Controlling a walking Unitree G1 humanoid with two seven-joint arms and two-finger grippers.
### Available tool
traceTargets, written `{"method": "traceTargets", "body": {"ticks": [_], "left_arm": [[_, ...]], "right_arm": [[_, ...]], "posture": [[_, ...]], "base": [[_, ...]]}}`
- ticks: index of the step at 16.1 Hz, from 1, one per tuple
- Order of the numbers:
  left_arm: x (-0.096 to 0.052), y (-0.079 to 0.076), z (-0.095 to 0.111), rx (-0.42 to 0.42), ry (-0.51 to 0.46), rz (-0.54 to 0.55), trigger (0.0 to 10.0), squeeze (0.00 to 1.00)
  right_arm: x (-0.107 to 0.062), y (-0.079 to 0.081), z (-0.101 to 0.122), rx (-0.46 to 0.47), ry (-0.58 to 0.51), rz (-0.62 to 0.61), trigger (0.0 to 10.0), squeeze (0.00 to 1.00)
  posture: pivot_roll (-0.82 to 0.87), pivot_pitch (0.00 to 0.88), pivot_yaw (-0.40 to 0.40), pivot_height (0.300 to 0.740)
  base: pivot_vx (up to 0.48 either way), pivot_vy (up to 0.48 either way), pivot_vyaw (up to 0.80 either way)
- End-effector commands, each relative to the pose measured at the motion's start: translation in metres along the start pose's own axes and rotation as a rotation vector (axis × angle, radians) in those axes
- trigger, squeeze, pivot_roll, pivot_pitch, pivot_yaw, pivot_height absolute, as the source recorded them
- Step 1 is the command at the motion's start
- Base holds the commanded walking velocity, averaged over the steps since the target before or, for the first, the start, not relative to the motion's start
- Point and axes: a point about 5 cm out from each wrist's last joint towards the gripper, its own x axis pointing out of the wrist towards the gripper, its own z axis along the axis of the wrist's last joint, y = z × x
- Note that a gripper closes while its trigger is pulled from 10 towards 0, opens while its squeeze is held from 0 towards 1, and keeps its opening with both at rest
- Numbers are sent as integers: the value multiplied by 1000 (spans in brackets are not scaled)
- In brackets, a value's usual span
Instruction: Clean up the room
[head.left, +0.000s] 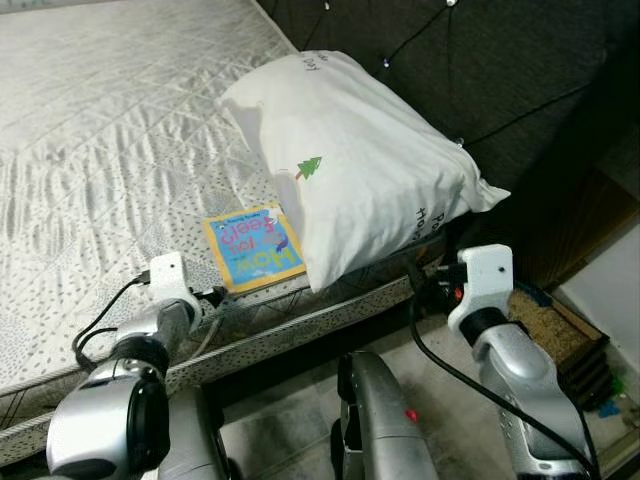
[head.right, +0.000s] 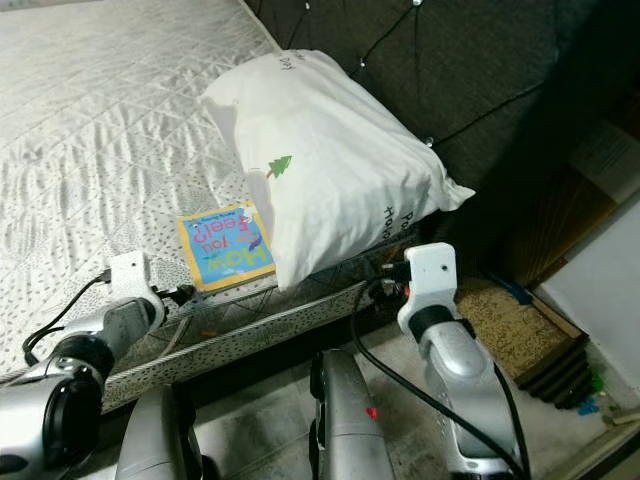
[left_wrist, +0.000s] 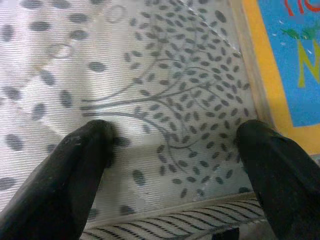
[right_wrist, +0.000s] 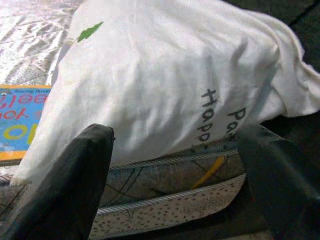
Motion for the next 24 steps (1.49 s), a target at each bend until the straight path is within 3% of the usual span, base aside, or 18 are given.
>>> {"method": "traceTargets", "body": {"ticks": [1, 5, 7, 8, 9, 11, 13, 14, 18, 21, 24], "left_arm": [[-1, 10, -5, -6, 14, 30, 10000, 0], [-10, 33, -10, -4, -27, 107, 10000, 0], [-26, 46, -2, 38, -145, 192, 10000, 0], [-38, 47, 5, 62, -259, 237, 10000, 0], [-49, 47, 13, 67, -360, 274, 10000, 0], [-62, 43, 19, 59, -464, 269, 10000, 0], [-77, 44, 19, 131, -589, 304, 10000, 0], [-88, 39, 19, 193, -671, 303, 10000, 0], [-107, 22, 27, 279, -852, 257, 10000, 0], [-113, -4, 28, 342, -891, 149, 10000, 0], [-114, -12, 26, 383, -910, 118, 10000, 0]], "right_arm": [[2, 1, -2, -4, 3, 3, 10000, 0], [16, 7, -1, 13, -22, 20, 10000, 0], [26, 11, 1, 26, -44, 24, 10000, 0], [33, 13, 3, 33, -64, 27, 10000, 0], [40, 16, 5, 41, -79, 27, 10000, 0], [50, 20, 7, 52, -100, 27, 10000, 0], [62, 22, 10, 53, -122, 20, 10000, 0], [69, 23, 16, 56, -150, 25, 10000, 0], [77, 28, 24, 94, -205, 49, 10000, 0], [77, 30, 21, 99, -216, 51, 10000, 0], [81, 32, 23, 93, -219, 55, 10000, 0]], "posture": [[-133, 70, -54, 562], [-90, 37, -54, 562], [-58, 5, -50, 562], [-34, 0, -44, 562], [-22, 0, -41, 562], [4, 0, -40, 562], [26, 0, -41, 562], [34, 0, -42, 562], [31, 0, -41, 562], [43, 0, -53, 599], [29, 0, -73, 632]], "base": [[0, 0, 0], [0, 0, 0], [0, 0, 0], [0, 0, 0], [0, 0, 0], [0, 0, 0], [0, 0, 0], [0, 0, 0], [0, 0, 0], [0, 0, 0], [0, 0, 0]]}}
